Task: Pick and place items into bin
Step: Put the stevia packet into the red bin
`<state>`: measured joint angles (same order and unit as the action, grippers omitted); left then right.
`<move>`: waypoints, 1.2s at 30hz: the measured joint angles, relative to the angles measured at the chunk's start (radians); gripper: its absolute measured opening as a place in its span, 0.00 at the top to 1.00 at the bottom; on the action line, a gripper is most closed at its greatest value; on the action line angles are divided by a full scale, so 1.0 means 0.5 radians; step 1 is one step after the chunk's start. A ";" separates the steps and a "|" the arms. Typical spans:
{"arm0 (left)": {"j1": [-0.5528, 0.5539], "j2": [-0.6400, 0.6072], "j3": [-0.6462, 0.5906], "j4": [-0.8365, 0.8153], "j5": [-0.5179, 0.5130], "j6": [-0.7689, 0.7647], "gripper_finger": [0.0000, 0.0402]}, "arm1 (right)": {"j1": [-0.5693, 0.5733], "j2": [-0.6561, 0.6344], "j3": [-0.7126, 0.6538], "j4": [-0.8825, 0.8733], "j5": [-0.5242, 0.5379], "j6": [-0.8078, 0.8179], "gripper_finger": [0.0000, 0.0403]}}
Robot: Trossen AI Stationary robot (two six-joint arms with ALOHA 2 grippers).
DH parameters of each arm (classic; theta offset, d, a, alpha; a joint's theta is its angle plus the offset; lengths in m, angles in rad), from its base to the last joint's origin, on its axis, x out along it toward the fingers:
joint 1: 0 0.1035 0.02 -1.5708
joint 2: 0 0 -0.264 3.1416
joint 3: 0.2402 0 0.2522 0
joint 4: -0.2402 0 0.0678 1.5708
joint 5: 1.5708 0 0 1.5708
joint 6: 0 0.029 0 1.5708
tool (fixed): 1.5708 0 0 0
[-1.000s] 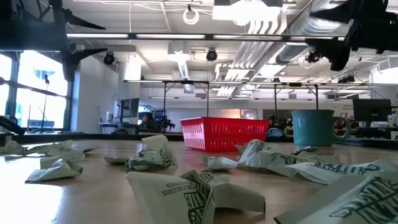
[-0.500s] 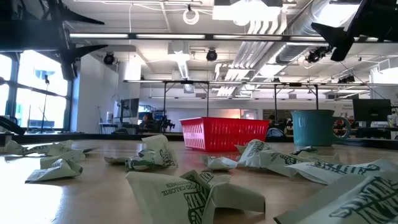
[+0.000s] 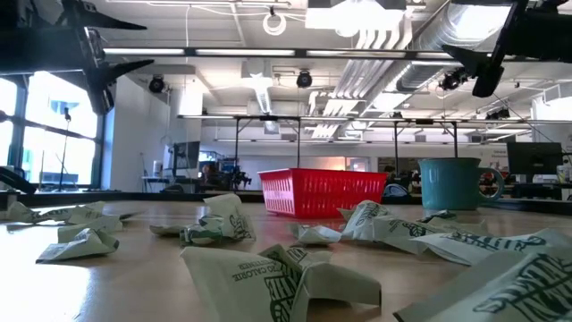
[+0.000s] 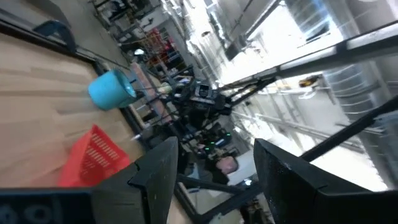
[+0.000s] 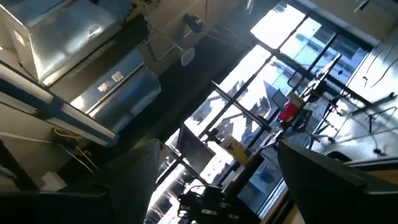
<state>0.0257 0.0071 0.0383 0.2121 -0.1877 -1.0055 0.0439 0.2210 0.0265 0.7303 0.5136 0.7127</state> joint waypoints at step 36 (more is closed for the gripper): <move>-0.001 0.833 0.780 -0.963 0.182 0.461 0.74 | 0.631 2.252 1.479 -2.931 -1.206 0.629 0.22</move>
<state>0.0254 0.4236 0.4284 -0.2692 -0.0965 -0.7752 0.3595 1.3468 0.7658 -0.7350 -0.0896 1.0273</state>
